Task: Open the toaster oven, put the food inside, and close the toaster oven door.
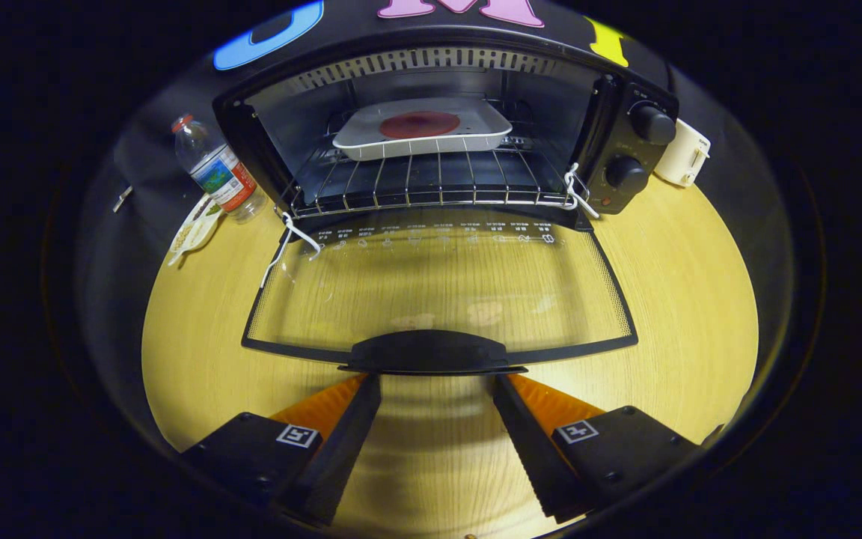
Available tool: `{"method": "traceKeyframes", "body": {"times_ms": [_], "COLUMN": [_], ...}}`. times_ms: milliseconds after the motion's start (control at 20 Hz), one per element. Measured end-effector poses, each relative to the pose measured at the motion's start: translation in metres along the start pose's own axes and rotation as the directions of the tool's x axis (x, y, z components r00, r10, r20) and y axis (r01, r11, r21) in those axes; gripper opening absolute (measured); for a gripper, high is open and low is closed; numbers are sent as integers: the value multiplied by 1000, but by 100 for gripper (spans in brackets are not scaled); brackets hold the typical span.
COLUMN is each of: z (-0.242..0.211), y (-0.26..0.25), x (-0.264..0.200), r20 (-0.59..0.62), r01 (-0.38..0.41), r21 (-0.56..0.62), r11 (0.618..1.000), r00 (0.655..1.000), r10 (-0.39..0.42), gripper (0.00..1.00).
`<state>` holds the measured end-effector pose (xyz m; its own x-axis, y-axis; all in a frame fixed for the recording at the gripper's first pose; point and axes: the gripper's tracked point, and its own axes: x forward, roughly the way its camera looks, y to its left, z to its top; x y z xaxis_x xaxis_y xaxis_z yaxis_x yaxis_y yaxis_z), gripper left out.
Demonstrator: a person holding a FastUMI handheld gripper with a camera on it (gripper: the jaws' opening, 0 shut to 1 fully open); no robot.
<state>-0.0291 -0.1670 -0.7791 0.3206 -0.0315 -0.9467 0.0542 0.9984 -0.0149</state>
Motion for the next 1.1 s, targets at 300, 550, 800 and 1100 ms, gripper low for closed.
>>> {"method": "traceKeyframes", "body": {"times_ms": [300, 550, 800, 1100], "z": [12, 22, 37, 59], "y": [1, 1, 2, -1], "x": [-23, -45, -63, -98], "r20": [52, 122, 174, 263], "r01": [-34, -65, -95, -145], "r21": [24, -19, -35, -46], "r11": [999, 998, 995, 988], "r00": [998, 990, 980, 953], "r10": [33, 67, 99, 152], "gripper": [99, 99, 99, 99]}}
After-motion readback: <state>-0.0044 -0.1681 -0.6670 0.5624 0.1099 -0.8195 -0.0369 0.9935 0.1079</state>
